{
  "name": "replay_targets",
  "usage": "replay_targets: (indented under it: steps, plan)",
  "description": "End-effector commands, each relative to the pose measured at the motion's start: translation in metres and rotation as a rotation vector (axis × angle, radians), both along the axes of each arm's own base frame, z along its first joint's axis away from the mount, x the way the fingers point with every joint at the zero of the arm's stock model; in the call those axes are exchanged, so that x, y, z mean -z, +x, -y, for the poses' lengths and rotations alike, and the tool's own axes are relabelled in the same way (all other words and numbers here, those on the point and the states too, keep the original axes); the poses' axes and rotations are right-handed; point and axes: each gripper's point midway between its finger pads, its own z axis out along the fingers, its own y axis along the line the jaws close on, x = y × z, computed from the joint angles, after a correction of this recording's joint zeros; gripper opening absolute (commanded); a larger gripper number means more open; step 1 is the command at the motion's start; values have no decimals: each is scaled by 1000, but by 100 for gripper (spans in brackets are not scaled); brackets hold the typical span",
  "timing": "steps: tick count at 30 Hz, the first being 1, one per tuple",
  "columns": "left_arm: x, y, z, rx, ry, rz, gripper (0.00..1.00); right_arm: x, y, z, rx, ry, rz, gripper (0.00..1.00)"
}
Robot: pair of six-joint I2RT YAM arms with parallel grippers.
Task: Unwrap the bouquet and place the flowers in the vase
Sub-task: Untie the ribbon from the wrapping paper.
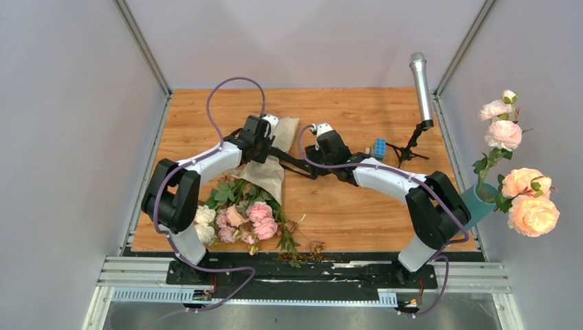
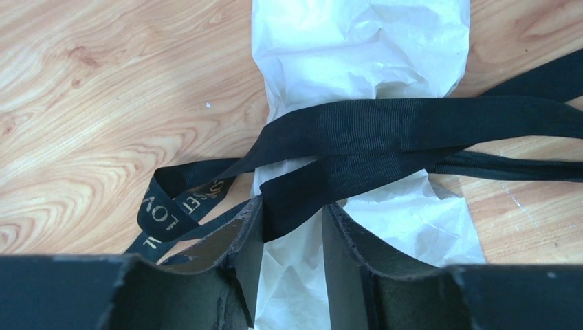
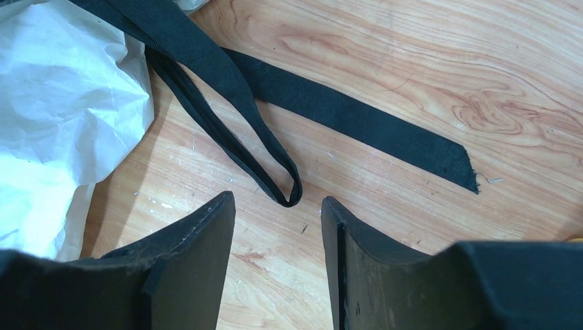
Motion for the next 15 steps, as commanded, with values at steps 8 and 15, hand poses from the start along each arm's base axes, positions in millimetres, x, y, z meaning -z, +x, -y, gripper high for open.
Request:
replay_targets:
  steps: [8, 15]
  plan:
    - [-41, 16, 9, -32, -59, 99, 25, -14, 7, -6, 1, 38, 30, 47]
    - [-54, 12, 6, -70, -91, 115, 18, -18, 8, -7, -2, 47, 30, 46]
